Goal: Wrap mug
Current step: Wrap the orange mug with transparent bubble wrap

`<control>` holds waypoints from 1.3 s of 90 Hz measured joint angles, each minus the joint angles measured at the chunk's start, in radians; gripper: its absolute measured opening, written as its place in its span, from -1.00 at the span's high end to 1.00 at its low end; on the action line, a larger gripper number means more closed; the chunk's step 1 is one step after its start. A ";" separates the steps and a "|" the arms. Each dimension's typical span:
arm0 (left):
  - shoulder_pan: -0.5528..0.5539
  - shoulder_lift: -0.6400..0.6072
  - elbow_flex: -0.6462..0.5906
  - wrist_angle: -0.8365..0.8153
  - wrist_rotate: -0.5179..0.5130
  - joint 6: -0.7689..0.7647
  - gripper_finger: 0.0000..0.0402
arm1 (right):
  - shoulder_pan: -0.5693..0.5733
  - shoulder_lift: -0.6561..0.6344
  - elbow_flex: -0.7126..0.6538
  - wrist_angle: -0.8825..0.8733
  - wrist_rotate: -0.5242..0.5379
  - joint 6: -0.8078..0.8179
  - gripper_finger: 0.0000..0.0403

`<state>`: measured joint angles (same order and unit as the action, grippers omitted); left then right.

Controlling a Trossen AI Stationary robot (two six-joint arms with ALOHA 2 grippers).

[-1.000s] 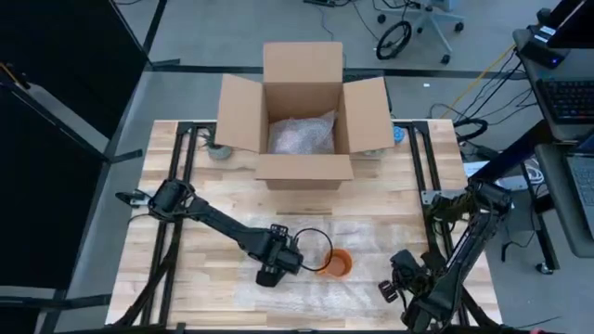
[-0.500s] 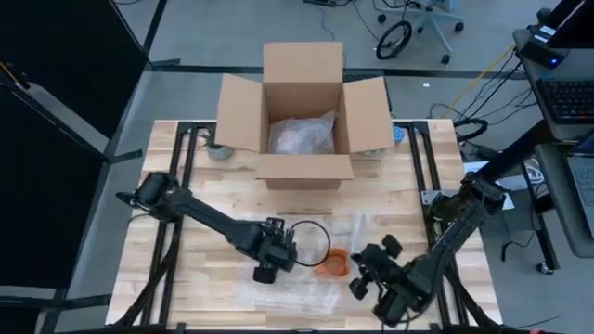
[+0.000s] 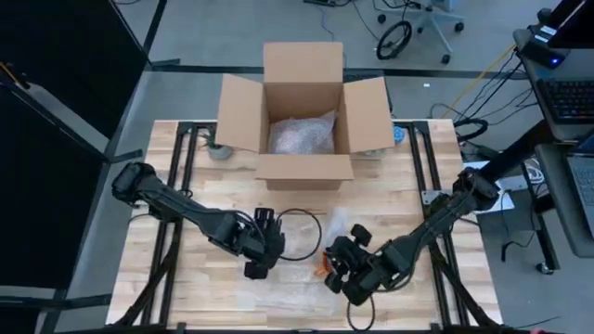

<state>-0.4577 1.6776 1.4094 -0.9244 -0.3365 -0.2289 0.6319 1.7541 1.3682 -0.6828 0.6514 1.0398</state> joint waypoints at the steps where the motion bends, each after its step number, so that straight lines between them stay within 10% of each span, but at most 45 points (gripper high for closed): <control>1: -0.002 -0.001 0.000 -0.001 -0.006 0.000 -0.18 | -0.003 0.002 0.000 0.002 -0.010 -0.007 0.63; 27: -0.014 -0.005 -0.002 -0.002 -0.050 0.002 -0.18 | -0.025 0.009 0.000 0.024 -0.165 -0.034 0.08; 60: -0.014 -0.005 -0.003 0.001 -0.067 0.001 -0.18 | -0.052 0.031 0.000 0.436 -0.238 -0.326 -0.01; 82: -0.015 -0.005 -0.003 -0.002 -0.068 0.001 -0.18 | -0.083 -0.088 0.034 0.169 -0.250 -0.254 -0.01; 104: -0.015 -0.005 -0.004 -0.002 -0.068 0.006 -0.18 | -0.016 -0.156 0.020 -0.318 -0.218 0.175 -0.01; 117: -0.014 -0.005 -0.004 0.003 -0.070 0.006 -0.18 | -0.002 -0.074 -0.061 -0.191 -0.232 0.227 -0.01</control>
<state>-0.4718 1.6726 1.4059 -0.9211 -0.4062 -0.2234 0.6294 1.6804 1.3067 -0.8736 0.4190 1.2670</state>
